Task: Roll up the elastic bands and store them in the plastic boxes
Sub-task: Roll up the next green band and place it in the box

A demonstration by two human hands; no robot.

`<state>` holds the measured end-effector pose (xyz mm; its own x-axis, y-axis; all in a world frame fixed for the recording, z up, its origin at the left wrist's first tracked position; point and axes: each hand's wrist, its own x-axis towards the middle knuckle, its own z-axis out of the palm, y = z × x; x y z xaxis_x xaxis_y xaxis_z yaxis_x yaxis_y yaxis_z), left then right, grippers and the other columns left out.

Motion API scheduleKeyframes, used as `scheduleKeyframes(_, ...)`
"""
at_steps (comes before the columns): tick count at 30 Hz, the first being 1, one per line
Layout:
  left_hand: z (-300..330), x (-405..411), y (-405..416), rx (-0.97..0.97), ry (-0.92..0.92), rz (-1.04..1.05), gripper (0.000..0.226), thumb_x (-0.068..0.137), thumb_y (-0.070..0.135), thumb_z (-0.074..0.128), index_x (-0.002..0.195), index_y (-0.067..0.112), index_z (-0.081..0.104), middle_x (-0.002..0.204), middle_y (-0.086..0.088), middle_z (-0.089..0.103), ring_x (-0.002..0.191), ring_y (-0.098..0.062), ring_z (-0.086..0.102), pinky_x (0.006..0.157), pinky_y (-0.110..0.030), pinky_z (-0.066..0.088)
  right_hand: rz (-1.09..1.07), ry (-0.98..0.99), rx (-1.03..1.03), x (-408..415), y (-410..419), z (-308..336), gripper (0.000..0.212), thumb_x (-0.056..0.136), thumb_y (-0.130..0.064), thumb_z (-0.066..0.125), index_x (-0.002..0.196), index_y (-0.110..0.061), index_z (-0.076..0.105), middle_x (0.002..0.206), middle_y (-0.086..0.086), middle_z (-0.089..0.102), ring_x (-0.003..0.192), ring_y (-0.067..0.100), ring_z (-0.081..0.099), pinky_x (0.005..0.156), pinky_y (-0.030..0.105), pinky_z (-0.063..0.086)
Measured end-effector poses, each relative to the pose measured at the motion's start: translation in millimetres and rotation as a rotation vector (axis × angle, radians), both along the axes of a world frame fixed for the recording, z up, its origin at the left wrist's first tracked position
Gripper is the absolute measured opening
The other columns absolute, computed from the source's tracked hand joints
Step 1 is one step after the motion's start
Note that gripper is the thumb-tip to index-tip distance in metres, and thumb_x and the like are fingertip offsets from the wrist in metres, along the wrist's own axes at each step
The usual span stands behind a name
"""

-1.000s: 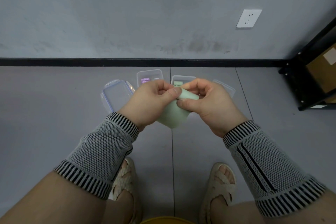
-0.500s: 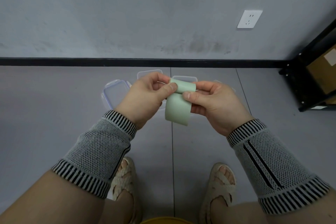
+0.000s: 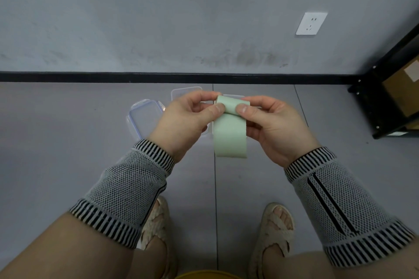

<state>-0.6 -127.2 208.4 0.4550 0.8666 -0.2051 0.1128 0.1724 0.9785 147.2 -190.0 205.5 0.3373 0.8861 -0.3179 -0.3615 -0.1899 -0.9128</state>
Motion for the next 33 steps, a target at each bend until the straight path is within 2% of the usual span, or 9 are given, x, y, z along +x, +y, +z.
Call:
scheduleKeyframes(3, -1.8, 1.4, -1.4, 0.064, 0.049, 0.028, 0.018, 0.091, 0.019, 0.059, 0.107, 0.020, 0.068, 0.090, 0.004, 0.073, 0.083, -0.007, 0.068, 0.065, -0.015, 0.047, -0.044, -0.047, 0.015, -1.3, 0.2, -1.4, 0.015, 0.082, 0.002, 0.065, 0.095, -0.005, 0.064, 0.097, 0.021, 0.067, 0.078, 0.023, 0.070, 0.070, 0.033, 0.059)
scheduleKeyframes(6, -3.4, 3.6, -3.9, 0.153, 0.098, 0.028, 0.022, 0.095, 0.016, 0.053, 0.110, 0.022, 0.067, 0.089, 0.011, 0.070, 0.080, 0.005, 0.065, 0.067, -0.008, 0.046, -0.069, -0.116, 0.010, -3.2, -0.3, -3.2, 0.016, 0.081, 0.003, 0.066, 0.094, -0.007, 0.064, 0.091, 0.018, 0.068, 0.080, 0.026, 0.070, 0.074, 0.037, 0.059)
scheduleKeyframes(10, -8.4, 8.5, -10.0, 0.308, 0.213, -0.091, 0.032, 0.098, 0.016, 0.044, 0.124, 0.028, 0.059, 0.114, 0.010, 0.066, 0.105, 0.001, 0.059, 0.092, -0.017, 0.045, -0.107, -0.062, 0.016, -1.4, -0.3, -2.2, 0.013, 0.082, 0.003, 0.065, 0.091, -0.007, 0.066, 0.091, 0.018, 0.068, 0.079, 0.025, 0.070, 0.075, 0.035, 0.059)
scheduleKeyframes(13, -9.1, 10.7, -13.2, 0.340, 0.271, -0.120, 0.036, 0.099, 0.018, 0.041, 0.130, 0.030, 0.054, 0.114, 0.013, 0.062, 0.099, 0.001, 0.056, 0.082, -0.006, 0.041, -0.097, 0.023, 0.015, 0.7, -0.7, -0.8, 0.012, 0.084, 0.004, 0.061, 0.093, -0.003, 0.065, 0.091, 0.018, 0.066, 0.075, 0.022, 0.069, 0.071, 0.031, 0.059)
scheduleKeyframes(15, -9.1, 12.0, -13.6, 0.353, 0.280, -0.114, 0.034, 0.099, 0.020, 0.041, 0.127, 0.036, 0.054, 0.109, 0.014, 0.063, 0.097, 0.000, 0.058, 0.079, -0.005, 0.041, -0.087, 0.065, 0.010, 0.7, -1.6, -1.7, 0.013, 0.085, 0.003, 0.061, 0.096, -0.001, 0.065, 0.095, 0.020, 0.066, 0.076, 0.021, 0.069, 0.071, 0.032, 0.059)
scheduleKeyframes(18, -10.2, 12.2, -11.3, 0.242, 0.179, -0.014, 0.028, 0.097, 0.021, 0.047, 0.121, 0.027, 0.062, 0.095, 0.014, 0.067, 0.089, -0.002, 0.063, 0.087, -0.020, 0.049, -0.090, 0.082, -0.002, -0.5, -1.4, -4.3, 0.018, 0.084, 0.003, 0.062, 0.102, 0.002, 0.063, 0.100, 0.022, 0.065, 0.078, 0.023, 0.070, 0.070, 0.032, 0.058)
scheduleKeyframes(21, -7.7, 10.7, -7.0, 0.020, 0.048, 0.117, 0.018, 0.093, 0.019, 0.056, 0.105, 0.018, 0.069, 0.100, -0.004, 0.072, 0.096, -0.021, 0.068, 0.090, -0.040, 0.053, -0.080, 0.045, 0.001, -3.2, 0.5, -4.6, 0.023, 0.082, 0.003, 0.064, 0.105, 0.003, 0.062, 0.100, 0.022, 0.065, 0.079, 0.024, 0.071, 0.069, 0.031, 0.058)
scheduleKeyframes(27, -3.6, 7.5, -4.0, -0.039, 0.008, 0.158, 0.013, 0.090, 0.010, 0.060, 0.091, 0.018, 0.070, 0.090, -0.004, 0.072, 0.089, -0.022, 0.068, 0.085, -0.036, 0.056, -0.042, -0.056, 0.006, -4.8, 1.2, -3.7, 0.019, 0.080, 0.006, 0.066, 0.096, -0.004, 0.062, 0.090, 0.018, 0.066, 0.074, 0.021, 0.070, 0.068, 0.031, 0.059)
scheduleKeyframes(33, -2.8, 6.8, -2.2, -0.138, -0.049, 0.104, 0.024, 0.090, 0.021, 0.060, 0.112, 0.012, 0.064, 0.093, -0.012, 0.071, 0.075, -0.018, 0.069, 0.067, -0.026, 0.056, -0.036, -0.021, 0.032, -3.8, 1.3, -1.6, 0.020, 0.081, 0.007, 0.064, 0.098, -0.002, 0.060, 0.092, 0.022, 0.066, 0.077, 0.026, 0.070, 0.072, 0.036, 0.060)
